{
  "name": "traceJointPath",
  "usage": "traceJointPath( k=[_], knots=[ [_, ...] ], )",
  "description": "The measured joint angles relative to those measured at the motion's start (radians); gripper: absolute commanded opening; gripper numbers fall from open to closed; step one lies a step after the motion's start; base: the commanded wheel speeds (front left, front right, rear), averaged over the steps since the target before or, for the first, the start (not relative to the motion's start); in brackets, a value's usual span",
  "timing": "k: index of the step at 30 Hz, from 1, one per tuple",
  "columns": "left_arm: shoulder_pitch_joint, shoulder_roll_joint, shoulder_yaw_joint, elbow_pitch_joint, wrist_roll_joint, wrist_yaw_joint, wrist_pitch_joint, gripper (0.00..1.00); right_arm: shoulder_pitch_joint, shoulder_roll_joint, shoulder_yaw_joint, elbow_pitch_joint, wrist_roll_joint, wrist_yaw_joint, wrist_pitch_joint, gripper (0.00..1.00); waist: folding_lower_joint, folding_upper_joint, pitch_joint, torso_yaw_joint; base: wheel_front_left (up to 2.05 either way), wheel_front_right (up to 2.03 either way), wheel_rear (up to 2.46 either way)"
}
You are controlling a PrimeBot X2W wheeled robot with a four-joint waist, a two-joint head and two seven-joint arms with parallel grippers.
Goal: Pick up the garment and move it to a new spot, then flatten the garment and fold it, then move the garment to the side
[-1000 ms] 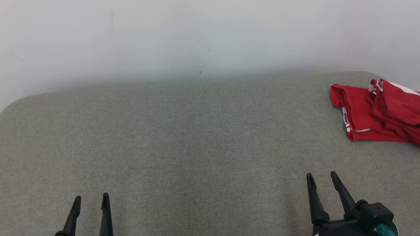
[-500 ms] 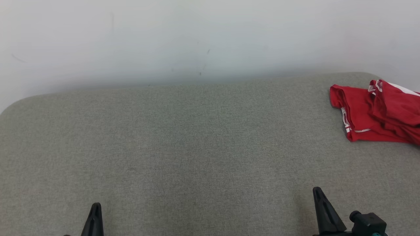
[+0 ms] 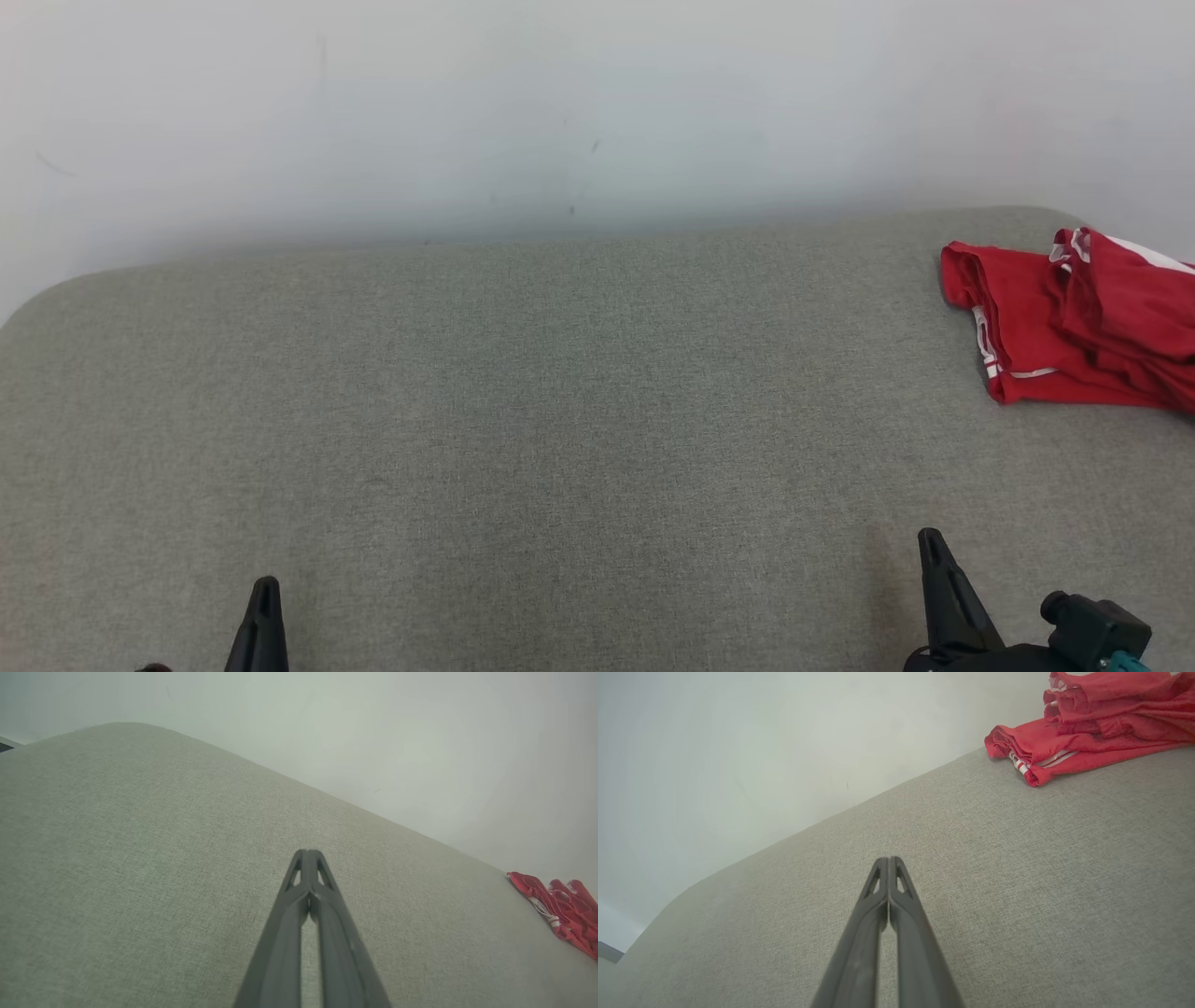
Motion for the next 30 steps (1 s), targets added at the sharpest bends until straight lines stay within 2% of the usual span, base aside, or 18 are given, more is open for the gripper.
traceJointPath(
  k=[14, 30],
  knots=[
    [-0.032, 0.001, 0.005, 0.019, -0.241, -0.003, 0.060, 0.00, -0.020, 0.005, -0.034, -0.007, 0.227, 0.000, 0.061, 0.00, 0.0000, 0.0000, 0.000, 0.003, 0.00, 0.00, 0.00],
    [-0.069, 0.001, 0.010, 0.035, -0.442, -0.010, 0.113, 0.00, -0.038, 0.009, -0.063, -0.012, 0.422, 0.000, 0.114, 0.00, 0.0000, 0.0000, 0.000, 0.005, 0.00, 0.00, 0.00]
  ],
)
